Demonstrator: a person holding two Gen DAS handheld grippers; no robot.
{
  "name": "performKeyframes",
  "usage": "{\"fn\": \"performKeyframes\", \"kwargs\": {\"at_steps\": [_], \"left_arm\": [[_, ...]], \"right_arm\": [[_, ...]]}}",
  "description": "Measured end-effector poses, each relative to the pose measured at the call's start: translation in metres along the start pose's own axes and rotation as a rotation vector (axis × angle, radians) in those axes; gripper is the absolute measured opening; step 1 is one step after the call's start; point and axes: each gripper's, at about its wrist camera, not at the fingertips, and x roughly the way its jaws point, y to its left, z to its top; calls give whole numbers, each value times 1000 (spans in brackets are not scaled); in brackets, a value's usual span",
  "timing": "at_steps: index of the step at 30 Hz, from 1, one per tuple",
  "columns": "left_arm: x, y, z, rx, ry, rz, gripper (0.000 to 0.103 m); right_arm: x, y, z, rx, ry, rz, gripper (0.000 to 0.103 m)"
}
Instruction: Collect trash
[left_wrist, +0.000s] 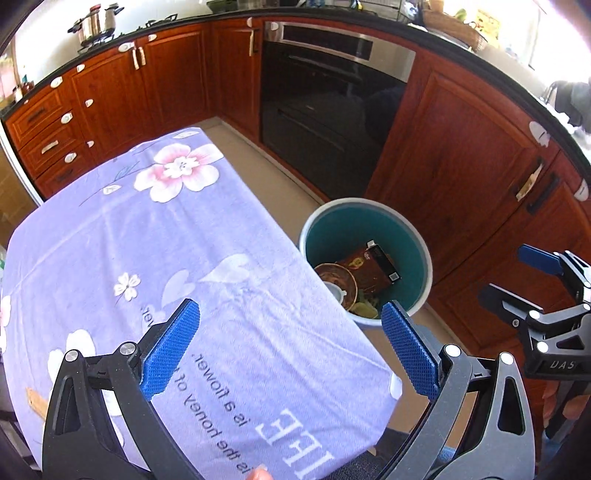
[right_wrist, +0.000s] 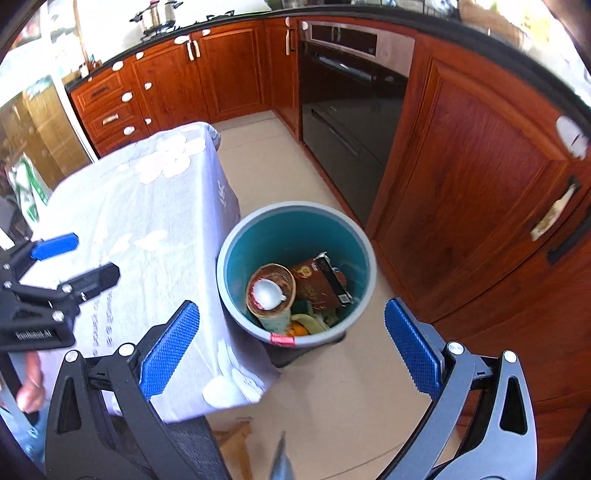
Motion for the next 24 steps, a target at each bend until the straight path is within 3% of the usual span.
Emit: {"fn": "performKeyframes", "kwargs": {"at_steps": [12,24], "left_arm": [[-45,7,-29,-21,-47,14,99],[-51,5,-34,-19,-57,27,99]], "right_arm": [[-29,20,-30,-56,3,-45,96],[-36,21,-37,-53,-11,-35,96]]}}
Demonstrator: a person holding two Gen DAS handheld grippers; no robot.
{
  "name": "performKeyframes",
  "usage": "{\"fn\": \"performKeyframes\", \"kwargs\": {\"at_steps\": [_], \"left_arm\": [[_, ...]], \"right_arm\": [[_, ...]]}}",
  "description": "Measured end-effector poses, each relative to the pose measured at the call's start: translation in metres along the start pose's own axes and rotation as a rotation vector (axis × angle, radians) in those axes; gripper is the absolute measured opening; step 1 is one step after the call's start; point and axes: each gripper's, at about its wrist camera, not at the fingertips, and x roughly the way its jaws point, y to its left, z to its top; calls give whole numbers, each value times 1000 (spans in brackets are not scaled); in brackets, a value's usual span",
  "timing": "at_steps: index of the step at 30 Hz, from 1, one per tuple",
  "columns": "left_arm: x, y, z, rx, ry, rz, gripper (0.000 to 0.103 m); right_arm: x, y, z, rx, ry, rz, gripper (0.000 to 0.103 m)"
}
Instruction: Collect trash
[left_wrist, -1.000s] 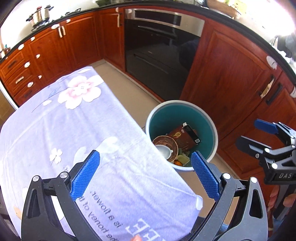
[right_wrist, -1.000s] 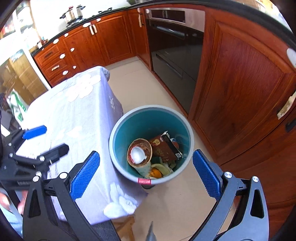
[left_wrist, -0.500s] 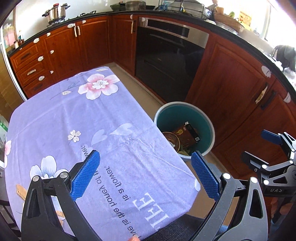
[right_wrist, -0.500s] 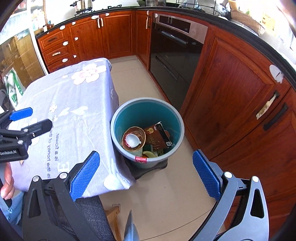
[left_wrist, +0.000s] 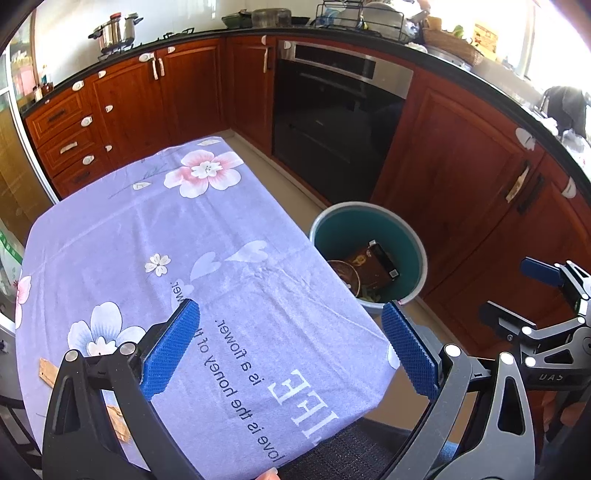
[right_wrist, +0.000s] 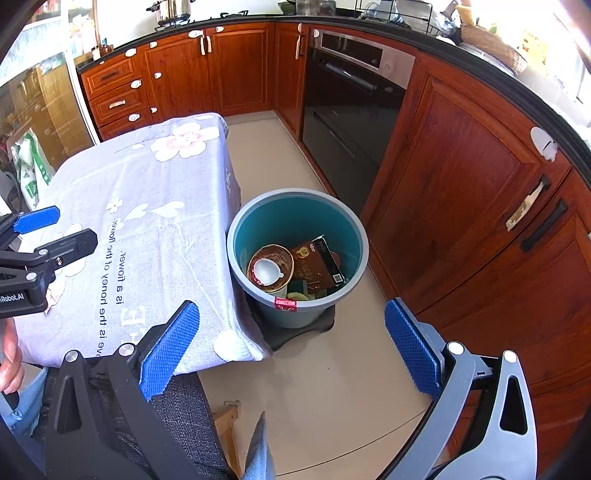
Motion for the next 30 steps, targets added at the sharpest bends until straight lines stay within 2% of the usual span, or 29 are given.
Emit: {"fn": "performKeyframes", "kwargs": {"at_steps": [30], "left_arm": [[22,11,0,-34,45,17,99]], "right_arm": [[28,19,7,-48,59,31,96]]}}
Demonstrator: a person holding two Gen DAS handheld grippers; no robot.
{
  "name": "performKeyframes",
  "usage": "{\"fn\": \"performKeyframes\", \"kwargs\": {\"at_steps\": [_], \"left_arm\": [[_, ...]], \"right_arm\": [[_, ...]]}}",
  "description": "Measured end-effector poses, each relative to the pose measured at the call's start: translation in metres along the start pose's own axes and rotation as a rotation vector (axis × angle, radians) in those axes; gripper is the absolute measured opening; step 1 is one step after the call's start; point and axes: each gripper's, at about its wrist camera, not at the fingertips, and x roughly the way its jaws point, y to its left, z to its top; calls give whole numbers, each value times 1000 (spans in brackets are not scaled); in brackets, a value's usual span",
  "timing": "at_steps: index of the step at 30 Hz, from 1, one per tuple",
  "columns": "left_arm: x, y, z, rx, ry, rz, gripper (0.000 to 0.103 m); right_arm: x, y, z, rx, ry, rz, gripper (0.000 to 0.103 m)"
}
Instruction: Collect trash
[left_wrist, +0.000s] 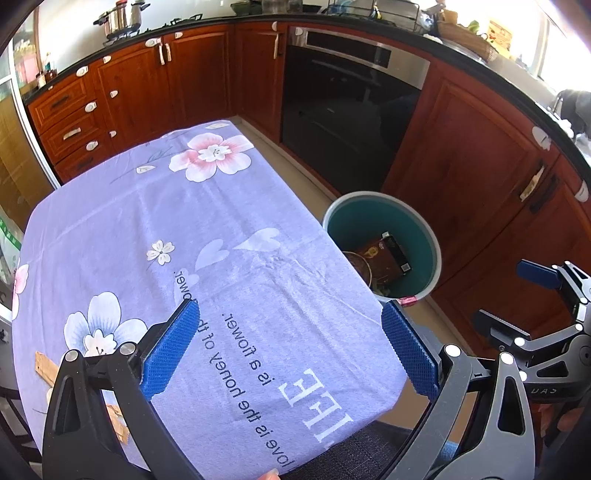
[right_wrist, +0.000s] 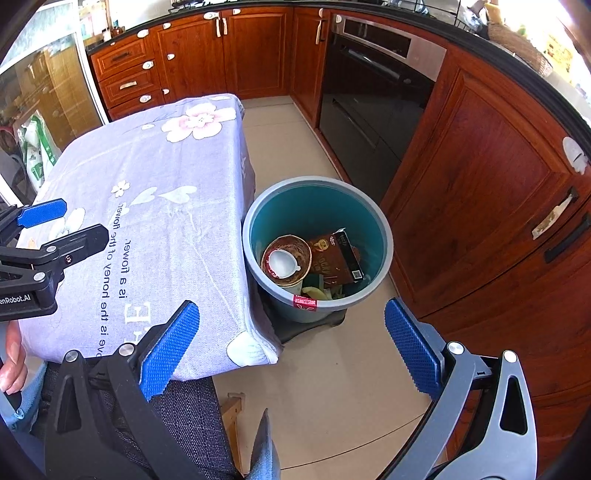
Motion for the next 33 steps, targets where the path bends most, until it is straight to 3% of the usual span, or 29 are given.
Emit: {"fn": "performKeyframes", "kwargs": {"at_steps": [14,18,33], "left_arm": [[3,2,-3,-6,0,8,99],[4,1,-4,-2,4,-22,99],[4,-3,-5,14,11,3,99]], "right_arm": [[3,4,0,-12,11,0,96],[6,4,-1,-12,17,-1,96],[8,1,0,-9,19,-6,96]]}}
